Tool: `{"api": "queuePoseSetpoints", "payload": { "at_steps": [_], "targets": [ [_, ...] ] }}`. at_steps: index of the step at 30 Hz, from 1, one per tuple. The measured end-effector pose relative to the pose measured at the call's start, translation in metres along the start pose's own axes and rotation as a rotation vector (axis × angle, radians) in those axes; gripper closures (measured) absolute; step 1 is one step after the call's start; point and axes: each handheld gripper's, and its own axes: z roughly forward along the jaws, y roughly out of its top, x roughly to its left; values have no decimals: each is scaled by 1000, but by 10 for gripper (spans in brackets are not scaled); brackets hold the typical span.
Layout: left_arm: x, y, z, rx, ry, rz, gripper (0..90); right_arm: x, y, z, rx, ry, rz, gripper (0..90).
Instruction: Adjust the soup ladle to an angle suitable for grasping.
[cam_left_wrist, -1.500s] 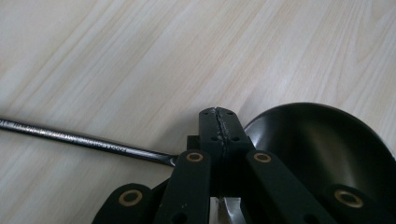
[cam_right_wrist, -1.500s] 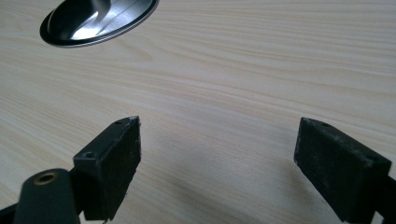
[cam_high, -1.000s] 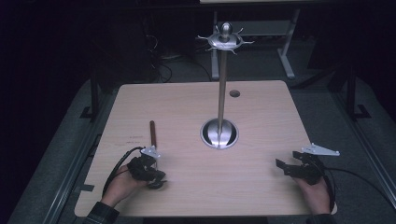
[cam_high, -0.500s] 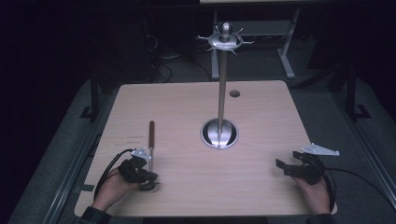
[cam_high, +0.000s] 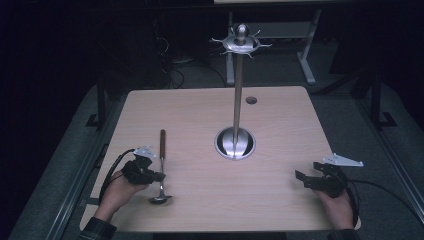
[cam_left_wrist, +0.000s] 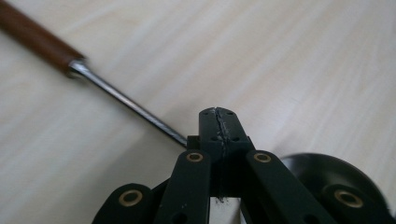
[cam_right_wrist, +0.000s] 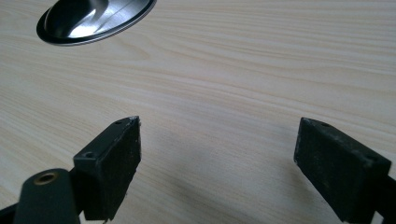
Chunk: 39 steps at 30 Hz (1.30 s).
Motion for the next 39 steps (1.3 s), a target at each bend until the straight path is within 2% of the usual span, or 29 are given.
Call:
{"api": "queuePoseSetpoints", "payload": {
  "at_steps": [2,10,11,15,16,17,18,22,23,29,35,39],
  "targets": [
    [6,2,-1,-27,14,-27,900,0,0,0,0,0,1,146],
    [32,16,-5,-62,84,-70,900,0,0,0,0,0,1,146],
    [38,21,-5,-61,107,-79,900,0,0,0,0,0,0,146],
    [47,27,-3,-77,122,-107,900,0,0,0,0,0,1,145],
    [50,29,-2,-78,126,-117,900,0,0,0,0,1,1,146],
    [54,31,-1,-65,142,-103,900,0,0,0,0,0,1,146],
    [57,33,1,-73,145,-121,900,0,0,0,0,0,1,146],
    [69,39,7,-91,171,-143,900,0,0,0,-1,0,2,146],
    [75,39,12,-95,176,-159,900,0,0,0,-1,1,2,145],
    [90,35,25,-108,195,-196,900,0,0,0,-2,-2,3,146],
    [94,34,28,-122,198,-195,900,-1,0,0,-1,2,5,146],
    [91,36,33,-125,200,-192,900,-1,0,0,0,2,7,145]
  ]
}}
